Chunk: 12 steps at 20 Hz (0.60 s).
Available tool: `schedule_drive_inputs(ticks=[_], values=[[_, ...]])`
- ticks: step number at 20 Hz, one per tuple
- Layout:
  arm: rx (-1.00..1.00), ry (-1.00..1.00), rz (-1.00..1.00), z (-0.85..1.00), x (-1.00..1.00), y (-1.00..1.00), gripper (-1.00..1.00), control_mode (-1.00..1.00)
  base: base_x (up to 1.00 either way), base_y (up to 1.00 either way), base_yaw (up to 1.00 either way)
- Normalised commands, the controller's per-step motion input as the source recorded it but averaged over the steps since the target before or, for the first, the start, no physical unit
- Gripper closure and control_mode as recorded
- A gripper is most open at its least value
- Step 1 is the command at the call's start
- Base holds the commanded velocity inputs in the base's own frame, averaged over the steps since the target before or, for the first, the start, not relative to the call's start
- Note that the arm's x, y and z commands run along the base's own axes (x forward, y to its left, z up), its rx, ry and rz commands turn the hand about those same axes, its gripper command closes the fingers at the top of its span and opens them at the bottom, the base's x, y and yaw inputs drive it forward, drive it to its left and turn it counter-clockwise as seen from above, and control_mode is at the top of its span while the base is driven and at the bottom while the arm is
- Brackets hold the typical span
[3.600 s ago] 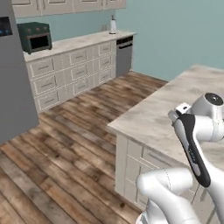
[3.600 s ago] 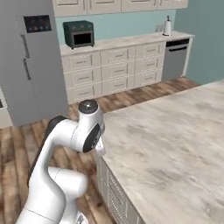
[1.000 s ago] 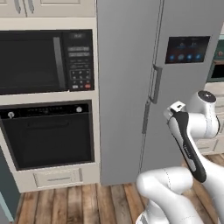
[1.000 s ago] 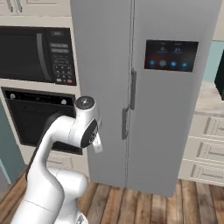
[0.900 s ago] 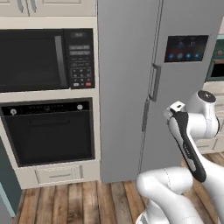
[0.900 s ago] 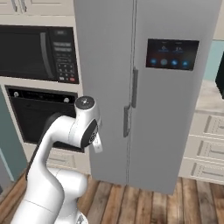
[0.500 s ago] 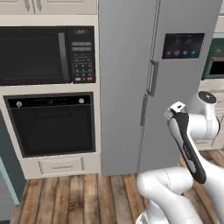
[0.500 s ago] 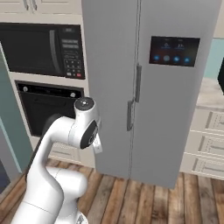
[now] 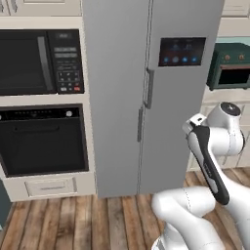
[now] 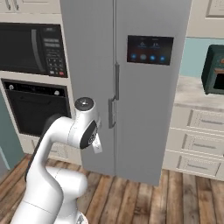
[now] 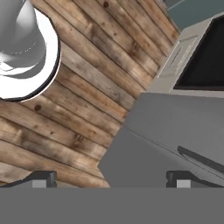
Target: Place one of the steaks on the plate and the other in the bowl. Then place the bowl in the fridge.
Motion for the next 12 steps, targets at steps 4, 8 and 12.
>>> schedule_drive_inputs(ticks=[4, 8, 12], values=[[0.0, 0.0, 0.0, 0.0, 0.0, 0.0, -1.0, 1.0, 0.46, 0.0, 0.0], [0.0, 0.0, 0.0, 0.0, 0.0, 0.0, -1.0, 1.0, 0.41, 0.2, 0.01], [0.0, 0.0, 0.0, 0.0, 0.0, 0.0, -1.0, 1.0, 0.06, 0.26, 0.0]])
